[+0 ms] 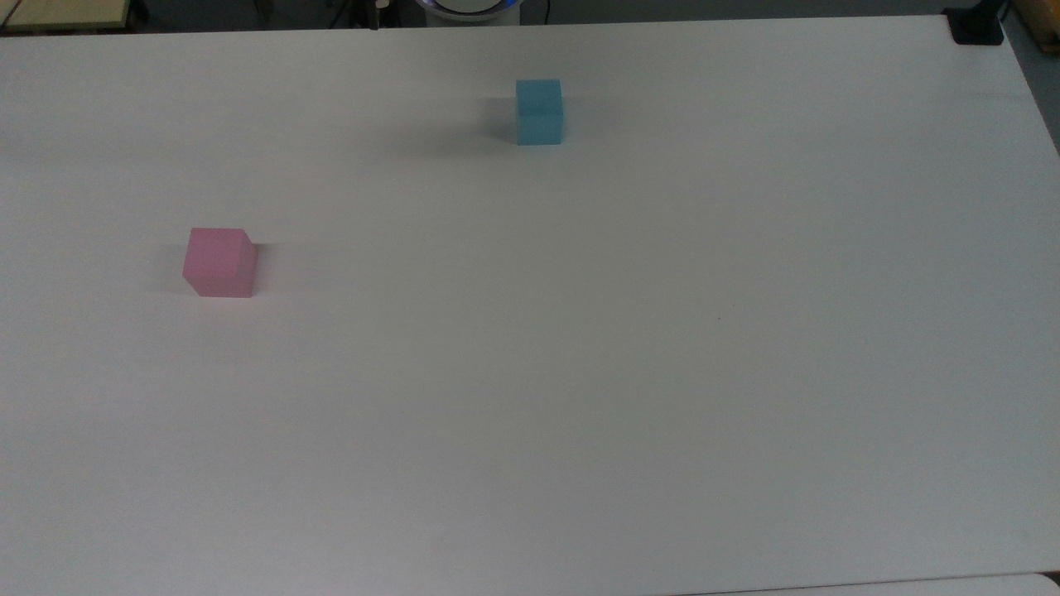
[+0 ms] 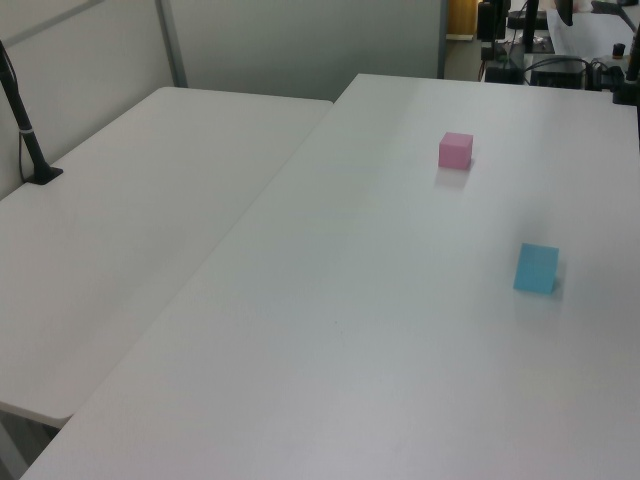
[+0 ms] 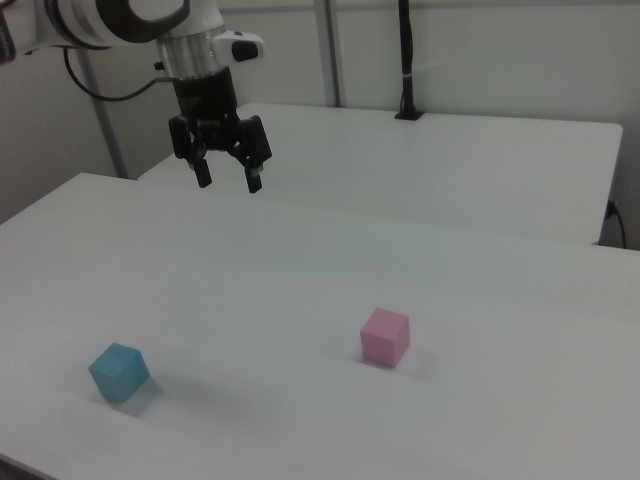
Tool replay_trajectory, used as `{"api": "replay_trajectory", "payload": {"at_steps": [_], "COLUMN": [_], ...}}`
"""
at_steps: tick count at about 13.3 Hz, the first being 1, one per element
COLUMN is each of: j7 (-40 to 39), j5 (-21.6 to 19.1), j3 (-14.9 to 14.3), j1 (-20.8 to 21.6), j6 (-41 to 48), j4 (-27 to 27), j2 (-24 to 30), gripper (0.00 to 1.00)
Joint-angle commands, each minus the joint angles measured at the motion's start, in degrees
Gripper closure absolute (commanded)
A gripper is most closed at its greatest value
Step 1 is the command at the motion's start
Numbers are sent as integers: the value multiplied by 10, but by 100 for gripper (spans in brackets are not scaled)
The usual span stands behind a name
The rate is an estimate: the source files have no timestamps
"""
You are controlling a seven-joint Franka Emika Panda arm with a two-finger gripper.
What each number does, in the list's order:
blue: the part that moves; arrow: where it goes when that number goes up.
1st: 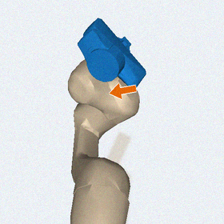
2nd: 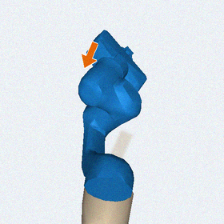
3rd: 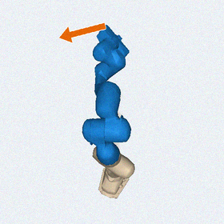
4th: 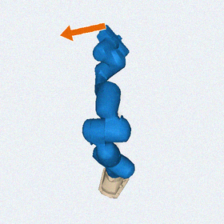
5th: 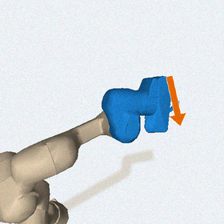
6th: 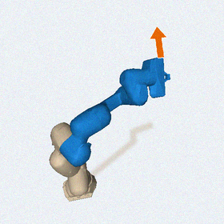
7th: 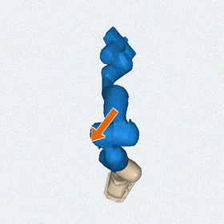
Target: Put blue cube on pink cube
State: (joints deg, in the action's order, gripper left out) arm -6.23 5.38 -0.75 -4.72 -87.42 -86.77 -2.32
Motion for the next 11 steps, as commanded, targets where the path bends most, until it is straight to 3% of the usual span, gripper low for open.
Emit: {"api": "replay_trajectory", "payload": {"at_steps": [1, 4, 11], "j7": [-3, -6, 1], "j5": [2, -8, -19], "j3": [2, 4, -1], "j1": [6, 12, 125], "j6": [12, 14, 95], "j4": [-33, -101, -152], "j2": [41, 111, 192], "gripper": [0, 0, 0]}}
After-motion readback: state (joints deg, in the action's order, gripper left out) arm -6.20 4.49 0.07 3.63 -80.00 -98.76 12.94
